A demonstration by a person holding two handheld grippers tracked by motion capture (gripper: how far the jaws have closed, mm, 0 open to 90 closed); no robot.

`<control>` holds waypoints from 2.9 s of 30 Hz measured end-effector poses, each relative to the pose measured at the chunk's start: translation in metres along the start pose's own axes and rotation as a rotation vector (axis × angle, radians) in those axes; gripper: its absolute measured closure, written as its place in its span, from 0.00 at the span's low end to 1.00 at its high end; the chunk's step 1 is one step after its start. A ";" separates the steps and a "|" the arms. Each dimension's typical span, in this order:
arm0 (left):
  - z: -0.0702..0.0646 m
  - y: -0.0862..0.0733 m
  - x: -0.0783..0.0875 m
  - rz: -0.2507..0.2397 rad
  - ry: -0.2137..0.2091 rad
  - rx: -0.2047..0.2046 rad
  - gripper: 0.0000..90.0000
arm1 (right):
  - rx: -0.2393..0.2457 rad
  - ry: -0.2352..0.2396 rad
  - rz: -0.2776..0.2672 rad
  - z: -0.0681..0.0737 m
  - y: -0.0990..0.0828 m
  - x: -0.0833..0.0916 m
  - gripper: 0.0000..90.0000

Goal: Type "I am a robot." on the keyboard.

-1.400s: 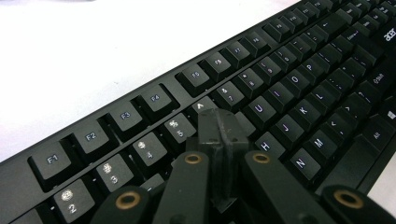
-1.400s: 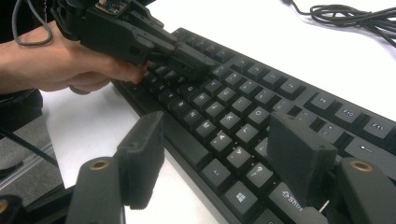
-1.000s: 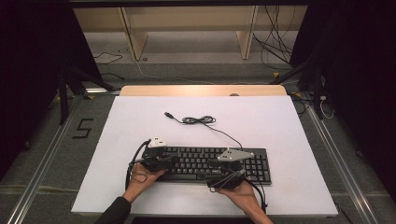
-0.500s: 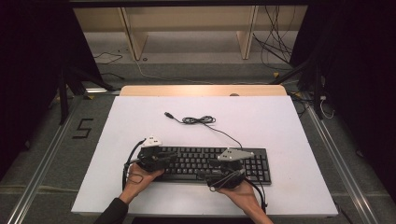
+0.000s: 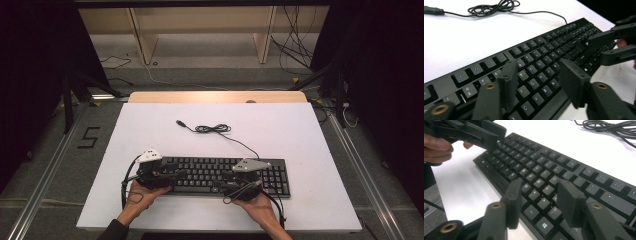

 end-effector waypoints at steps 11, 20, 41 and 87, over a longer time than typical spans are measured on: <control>-0.002 -0.004 0.017 -0.060 -0.022 0.014 0.40 | 0.007 0.009 0.012 -0.001 -0.002 -0.006 0.83; -0.003 -0.008 0.024 -0.078 -0.029 0.012 0.36 | 0.017 0.015 0.043 0.001 -0.005 -0.014 0.95; -0.005 -0.018 0.032 -0.088 -0.029 -0.006 0.34 | 0.014 0.008 0.091 -0.001 -0.010 -0.025 1.00; -0.004 -0.023 0.035 -0.090 -0.028 -0.010 0.32 | 0.020 0.005 0.132 0.000 -0.018 -0.034 1.00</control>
Point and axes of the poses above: each handheld gripper's, and its own axes: x roughly backward along the jaws, y roughly out of its top, z roughly to its left, the point moved 8 cm from there along -x, roughly forward along the jaws, and after that the axes turned 15 degrees about x, right-handed, at the moved point
